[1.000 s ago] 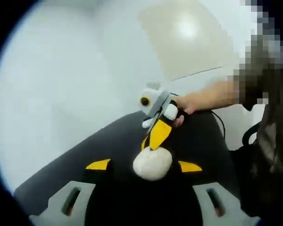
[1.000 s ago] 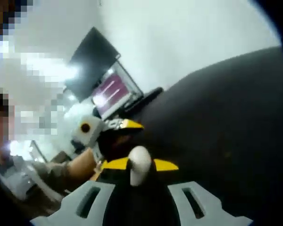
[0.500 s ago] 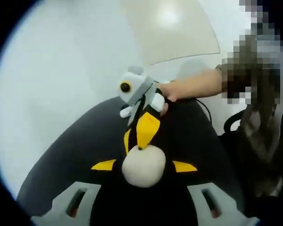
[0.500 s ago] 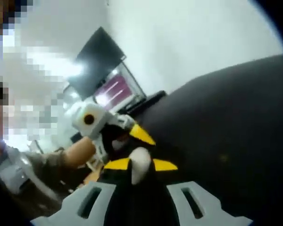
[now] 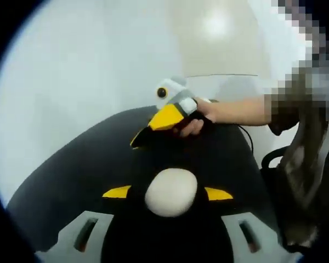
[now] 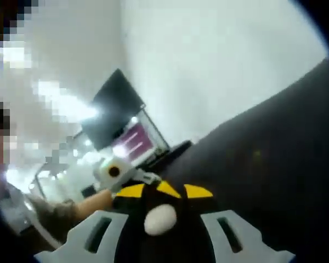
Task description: Pick up three earphones and place each one into its charging case using tactile feedback, ensure that each earphone is properly inserted and securely positioned inside the case.
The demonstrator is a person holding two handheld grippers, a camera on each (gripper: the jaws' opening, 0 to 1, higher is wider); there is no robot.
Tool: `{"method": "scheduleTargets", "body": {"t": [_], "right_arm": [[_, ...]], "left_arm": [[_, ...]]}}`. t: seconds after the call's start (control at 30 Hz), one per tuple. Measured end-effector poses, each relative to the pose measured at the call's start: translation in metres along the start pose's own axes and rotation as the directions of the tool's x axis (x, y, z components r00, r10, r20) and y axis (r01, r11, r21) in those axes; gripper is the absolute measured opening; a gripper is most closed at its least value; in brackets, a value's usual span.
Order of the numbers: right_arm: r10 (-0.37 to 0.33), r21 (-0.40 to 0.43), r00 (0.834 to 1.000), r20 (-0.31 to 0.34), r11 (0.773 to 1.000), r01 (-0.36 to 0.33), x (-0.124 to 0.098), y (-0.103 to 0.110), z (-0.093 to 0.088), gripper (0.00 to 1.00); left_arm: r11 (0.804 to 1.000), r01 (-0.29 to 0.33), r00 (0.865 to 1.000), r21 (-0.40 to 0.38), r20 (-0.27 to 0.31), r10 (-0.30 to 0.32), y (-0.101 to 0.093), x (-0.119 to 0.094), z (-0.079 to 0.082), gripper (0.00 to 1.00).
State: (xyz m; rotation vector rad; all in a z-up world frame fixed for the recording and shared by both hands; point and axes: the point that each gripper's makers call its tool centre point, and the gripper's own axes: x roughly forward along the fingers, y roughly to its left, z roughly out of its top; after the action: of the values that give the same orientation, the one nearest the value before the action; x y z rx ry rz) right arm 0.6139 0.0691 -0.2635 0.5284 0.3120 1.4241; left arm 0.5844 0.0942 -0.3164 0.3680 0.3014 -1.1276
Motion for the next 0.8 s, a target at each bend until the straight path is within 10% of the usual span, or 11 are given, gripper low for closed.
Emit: {"method": "scheduleTargets", "body": {"t": [0.13,0.27,0.4,0.47,0.6,0.7,0.8], "right_arm": [[-0.028,-0.11,0.998,-0.05,0.994,0.022,0.003,-0.001,-0.009,0.31],[-0.025,-0.14,0.998,-0.061,0.99,0.016,0.005,0.002,-0.012,0.33],[-0.029,-0.185,0.998,-0.055,0.983,0.019,0.005,0.001,-0.01,0.33],[-0.022,-0.199,0.998,-0.06,0.98,0.01,0.004,0.002,-0.01,0.33],[-0.05,-0.256,0.994,-0.096,0.966,0.024,0.006,0.0,-0.016,0.32],[-0.074,-0.307,0.988,-0.138,0.951,0.028,0.007,0.0,-0.024,0.31],[-0.08,-0.314,0.988,-0.129,0.949,0.036,0.007,0.001,-0.023,0.31]], "left_arm": [[0.998,0.01,0.991,-0.07,0.136,0.0,0.0,-0.018,0.015,0.45],[0.967,-0.06,0.887,-0.249,0.43,0.166,0.027,-0.067,0.04,0.39],[0.892,-0.268,0.794,-0.364,0.44,0.419,0.069,-0.107,0.029,0.22],[0.86,-0.294,0.774,-0.418,0.423,0.47,0.078,-0.118,0.026,0.2],[0.806,-0.428,0.775,-0.409,0.293,0.56,0.094,-0.12,-0.01,0.16],[0.828,-0.461,0.777,-0.32,0.305,0.55,0.09,-0.115,-0.004,0.17],[0.85,-0.437,0.819,-0.293,0.262,0.511,0.083,-0.102,-0.008,0.23]]}}
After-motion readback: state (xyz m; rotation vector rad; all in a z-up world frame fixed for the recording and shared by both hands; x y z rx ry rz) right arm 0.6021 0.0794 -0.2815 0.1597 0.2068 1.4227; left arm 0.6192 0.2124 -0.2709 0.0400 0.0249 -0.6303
